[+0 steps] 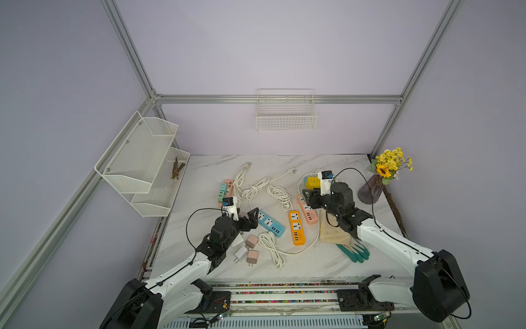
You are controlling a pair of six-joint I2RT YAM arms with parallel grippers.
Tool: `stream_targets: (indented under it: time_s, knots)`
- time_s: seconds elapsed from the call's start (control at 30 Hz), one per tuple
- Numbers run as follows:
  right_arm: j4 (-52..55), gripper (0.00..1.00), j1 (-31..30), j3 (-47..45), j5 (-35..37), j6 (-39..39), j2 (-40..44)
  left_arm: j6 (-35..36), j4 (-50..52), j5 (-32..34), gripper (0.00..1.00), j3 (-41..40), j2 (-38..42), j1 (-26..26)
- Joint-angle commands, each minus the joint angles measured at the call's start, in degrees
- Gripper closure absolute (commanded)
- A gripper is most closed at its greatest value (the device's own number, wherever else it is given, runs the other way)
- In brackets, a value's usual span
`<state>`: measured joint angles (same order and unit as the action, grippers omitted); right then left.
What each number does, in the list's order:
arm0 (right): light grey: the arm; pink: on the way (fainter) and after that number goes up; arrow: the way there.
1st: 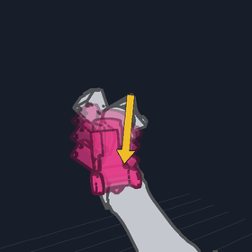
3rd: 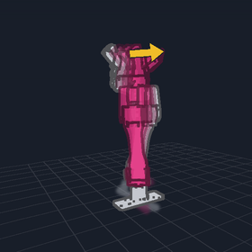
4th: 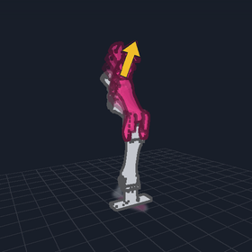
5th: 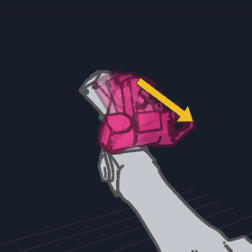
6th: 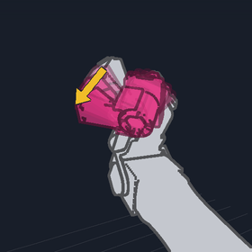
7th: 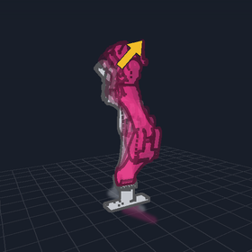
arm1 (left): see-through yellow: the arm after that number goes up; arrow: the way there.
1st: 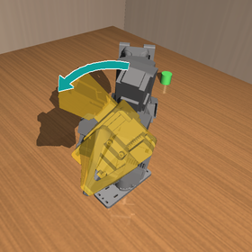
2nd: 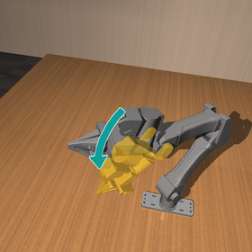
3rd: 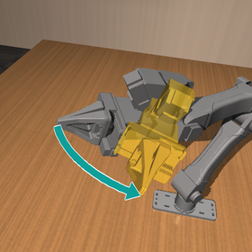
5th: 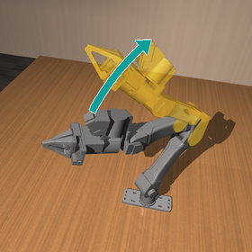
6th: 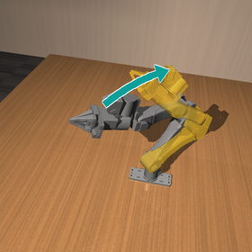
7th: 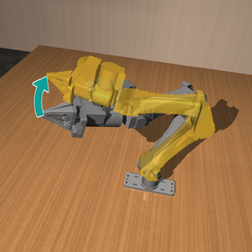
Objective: Pull the plug off the socket
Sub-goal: Remove the plug from the socket.
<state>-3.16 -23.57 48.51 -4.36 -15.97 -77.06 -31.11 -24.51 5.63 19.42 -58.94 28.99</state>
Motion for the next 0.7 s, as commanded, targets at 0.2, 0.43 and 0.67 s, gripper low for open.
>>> stream_targets:
  time_s: [0.2,0.43,0.67]
  knots:
    - [17.6,0.39,0.6,16.5,5.7,4.4,-16.8,-0.7,-2.7,-1.9,0.00,2.2,-0.2,-0.3]
    - [24.3,0.39,0.5,23.6,9.3,1.5,-24.5,-0.7,-2.6,-1.8,0.01,2.2,-0.4,-0.3]
    - [29.6,0.45,0.5,29.6,11.0,3.4,-30.2,-0.8,-2.9,-2.4,0.01,2.5,-1.3,-0.3]
